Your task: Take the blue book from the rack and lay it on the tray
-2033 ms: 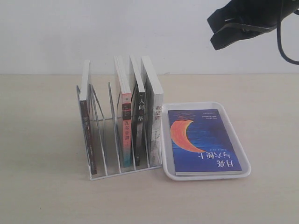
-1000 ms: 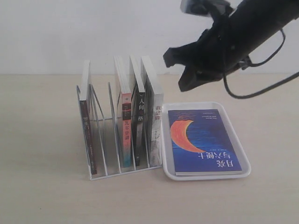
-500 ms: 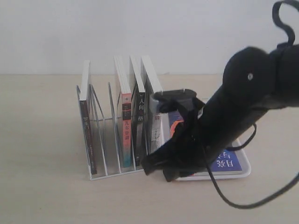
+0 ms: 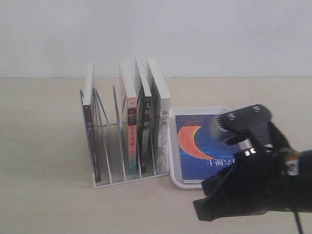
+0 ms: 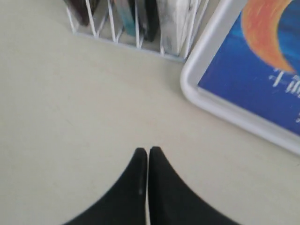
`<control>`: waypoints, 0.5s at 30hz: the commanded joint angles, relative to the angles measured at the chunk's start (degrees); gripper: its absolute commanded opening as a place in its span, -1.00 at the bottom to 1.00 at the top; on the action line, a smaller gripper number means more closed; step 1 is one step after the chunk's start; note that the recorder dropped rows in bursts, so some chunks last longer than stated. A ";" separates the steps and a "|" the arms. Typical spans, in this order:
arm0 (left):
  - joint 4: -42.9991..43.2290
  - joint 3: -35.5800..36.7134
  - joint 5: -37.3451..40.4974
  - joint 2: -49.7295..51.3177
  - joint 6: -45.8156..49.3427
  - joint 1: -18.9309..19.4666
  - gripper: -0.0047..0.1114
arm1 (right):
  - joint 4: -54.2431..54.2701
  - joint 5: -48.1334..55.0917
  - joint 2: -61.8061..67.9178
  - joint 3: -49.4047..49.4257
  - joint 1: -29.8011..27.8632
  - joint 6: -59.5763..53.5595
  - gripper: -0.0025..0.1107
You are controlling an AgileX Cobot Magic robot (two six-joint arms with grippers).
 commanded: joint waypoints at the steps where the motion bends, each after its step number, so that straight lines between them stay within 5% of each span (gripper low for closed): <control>1: -0.01 0.16 -0.37 -0.17 -0.43 0.16 -0.84 | 0.20 -12.66 -12.67 8.61 -1.37 -0.03 -0.96; 15: -0.01 0.16 -0.37 -0.17 -0.43 0.16 -0.84 | 0.60 -12.36 -48.35 21.18 -27.56 4.65 -0.96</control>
